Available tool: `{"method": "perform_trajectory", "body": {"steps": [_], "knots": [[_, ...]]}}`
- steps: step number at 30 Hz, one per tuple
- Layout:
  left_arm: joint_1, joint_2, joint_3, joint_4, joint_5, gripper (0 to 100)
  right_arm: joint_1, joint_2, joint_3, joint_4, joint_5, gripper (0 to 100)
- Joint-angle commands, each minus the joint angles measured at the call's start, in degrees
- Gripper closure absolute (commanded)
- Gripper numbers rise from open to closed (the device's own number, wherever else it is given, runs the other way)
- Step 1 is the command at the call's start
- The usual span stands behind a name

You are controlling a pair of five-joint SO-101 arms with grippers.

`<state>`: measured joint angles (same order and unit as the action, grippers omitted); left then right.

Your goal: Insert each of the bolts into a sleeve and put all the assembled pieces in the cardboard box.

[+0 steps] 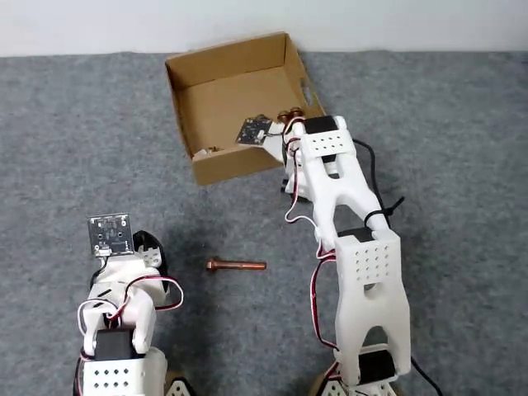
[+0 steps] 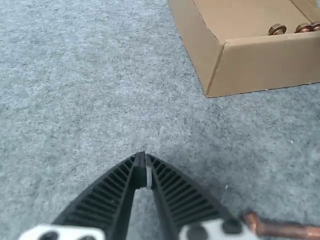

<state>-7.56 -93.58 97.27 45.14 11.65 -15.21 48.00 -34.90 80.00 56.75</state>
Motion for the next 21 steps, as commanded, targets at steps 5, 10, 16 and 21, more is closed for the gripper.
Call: {"method": "perform_trajectory", "body": {"steps": [5, 10, 16, 21], "knots": [[-0.2, -0.3, -0.4, -0.7, -0.4, 99, -2.6, -3.5, -0.4, 10.0, -13.5, 98.9], [-0.2, -0.3, -0.4, -0.7, -0.4, 99, -5.2, -5.6, -0.4, 16.0, -20.8, 98.2], [-0.2, -0.3, -0.4, -0.7, -0.4, 99, -6.3, -5.5, -0.4, 15.9, -23.5, 79.8], [-0.2, -0.3, -0.4, -0.7, -0.4, 99, -8.0, -4.8, -0.4, 15.7, -23.5, 77.2]]}}
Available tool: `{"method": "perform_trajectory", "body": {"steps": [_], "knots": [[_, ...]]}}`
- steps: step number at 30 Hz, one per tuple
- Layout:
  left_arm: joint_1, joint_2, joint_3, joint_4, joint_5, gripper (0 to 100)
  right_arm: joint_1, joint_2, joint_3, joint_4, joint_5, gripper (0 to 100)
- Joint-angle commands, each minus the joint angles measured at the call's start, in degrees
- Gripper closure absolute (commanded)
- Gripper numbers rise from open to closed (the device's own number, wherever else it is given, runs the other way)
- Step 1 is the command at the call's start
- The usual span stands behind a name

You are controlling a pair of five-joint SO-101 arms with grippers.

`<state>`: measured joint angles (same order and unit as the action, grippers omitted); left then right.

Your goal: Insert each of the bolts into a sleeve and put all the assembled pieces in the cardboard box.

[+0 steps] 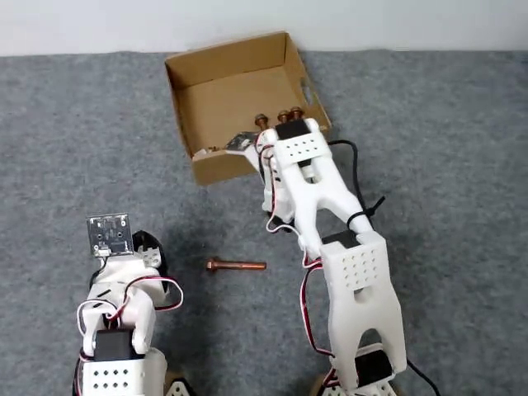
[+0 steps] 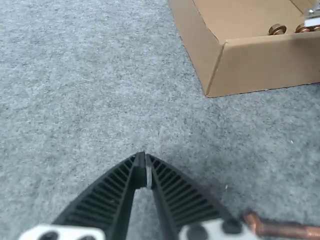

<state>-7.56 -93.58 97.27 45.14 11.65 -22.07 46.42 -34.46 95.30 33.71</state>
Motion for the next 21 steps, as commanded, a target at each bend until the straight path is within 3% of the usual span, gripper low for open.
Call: {"method": "perform_trajectory", "body": {"steps": [1, 6, 11, 18, 21], "knots": [[-0.2, -0.3, -0.4, -0.7, -0.4, 99, -1.5, -2.8, -0.8, 0.4, -0.4, 77.2], [-0.2, -0.3, -0.4, -0.7, -0.4, 99, -2.3, -0.9, -0.8, -2.5, -0.4, 79.4], [-0.2, -0.3, -0.4, -0.7, -0.4, 99, -4.4, -0.4, -0.8, -2.6, -0.5, 99.6], [-0.2, -0.3, -0.4, -0.7, -0.4, 99, -4.8, -2.7, -0.8, 3.7, -1.0, 99.0], [-0.2, -0.3, -0.4, -0.7, -0.4, 99, -4.5, -6.5, -0.8, 5.8, -5.4, 99.0]]}}
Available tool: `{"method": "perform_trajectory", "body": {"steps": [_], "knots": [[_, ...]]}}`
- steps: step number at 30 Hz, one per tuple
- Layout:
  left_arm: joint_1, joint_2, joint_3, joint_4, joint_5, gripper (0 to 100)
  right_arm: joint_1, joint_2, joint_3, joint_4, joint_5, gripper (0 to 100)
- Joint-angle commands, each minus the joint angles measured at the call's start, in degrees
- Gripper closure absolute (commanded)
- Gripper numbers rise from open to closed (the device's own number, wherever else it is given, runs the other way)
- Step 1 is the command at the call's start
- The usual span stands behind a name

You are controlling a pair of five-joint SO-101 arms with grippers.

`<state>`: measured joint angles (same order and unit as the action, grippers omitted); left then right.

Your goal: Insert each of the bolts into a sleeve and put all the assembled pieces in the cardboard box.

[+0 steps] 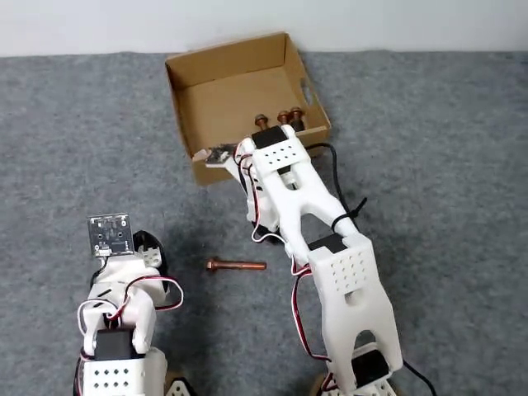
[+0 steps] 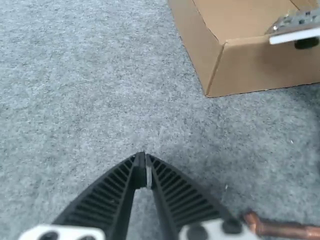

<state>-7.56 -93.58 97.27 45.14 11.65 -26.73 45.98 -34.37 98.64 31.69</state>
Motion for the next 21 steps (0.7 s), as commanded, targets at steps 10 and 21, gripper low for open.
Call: {"method": "perform_trajectory", "body": {"steps": [10, 21], "knots": [[2.0, -0.2, -0.4, 0.5, -0.2, 99, 1.7, -22.8, -0.4, 4.4, -16.1, 99.0], [4.7, -0.7, -0.7, 0.8, -0.4, 99, 7.9, -47.3, 16.0, 4.3, -37.5, 99.0]]}}
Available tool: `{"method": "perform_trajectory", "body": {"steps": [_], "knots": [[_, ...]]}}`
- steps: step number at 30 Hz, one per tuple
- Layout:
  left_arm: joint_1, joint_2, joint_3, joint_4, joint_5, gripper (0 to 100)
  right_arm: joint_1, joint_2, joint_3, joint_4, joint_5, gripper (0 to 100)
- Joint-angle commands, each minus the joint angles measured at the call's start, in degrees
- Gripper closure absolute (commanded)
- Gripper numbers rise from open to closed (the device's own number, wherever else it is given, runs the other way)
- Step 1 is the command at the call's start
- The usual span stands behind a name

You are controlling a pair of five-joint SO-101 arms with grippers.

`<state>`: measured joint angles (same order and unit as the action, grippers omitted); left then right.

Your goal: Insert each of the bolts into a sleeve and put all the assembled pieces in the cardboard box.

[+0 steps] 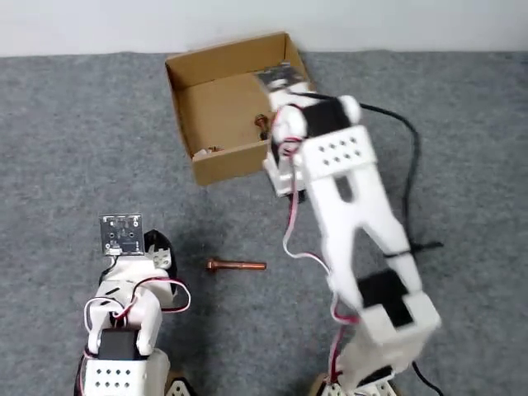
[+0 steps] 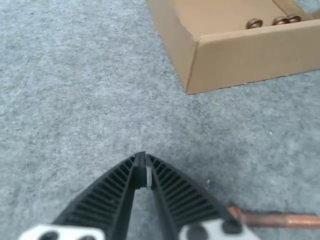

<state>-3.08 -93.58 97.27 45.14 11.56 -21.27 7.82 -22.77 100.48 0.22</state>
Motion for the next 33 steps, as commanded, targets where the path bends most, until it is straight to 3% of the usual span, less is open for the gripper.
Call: {"method": "perform_trajectory", "body": {"steps": [1, 5, 9, 14, 23, 33], "knots": [[-0.1, -0.7, -1.0, 0.6, -0.3, 99, 3.2, -11.6, 6.9, 2.4, -8.4, 99.0], [0.4, -0.6, -7.0, 2.7, 0.3, 99, 7.4, -21.0, 16.5, 2.3, -15.5, 99.0], [2.6, -0.2, -15.8, 8.3, 8.0, 99, 11.6, -29.9, 23.8, 2.3, -22.7, 99.0], [7.6, 3.6, -24.9, 15.8, 14.8, 99, 15.9, -39.7, 32.4, 2.2, -25.8, 99.0], [16.9, 30.5, -40.7, 22.9, 25.8, 99, 22.1, -52.6, 48.5, 1.1, -26.5, 99.0], [17.8, 58.8, -48.4, 26.9, 28.3, 99, 26.6, -65.2, 57.6, -0.2, -26.2, 99.0]]}}
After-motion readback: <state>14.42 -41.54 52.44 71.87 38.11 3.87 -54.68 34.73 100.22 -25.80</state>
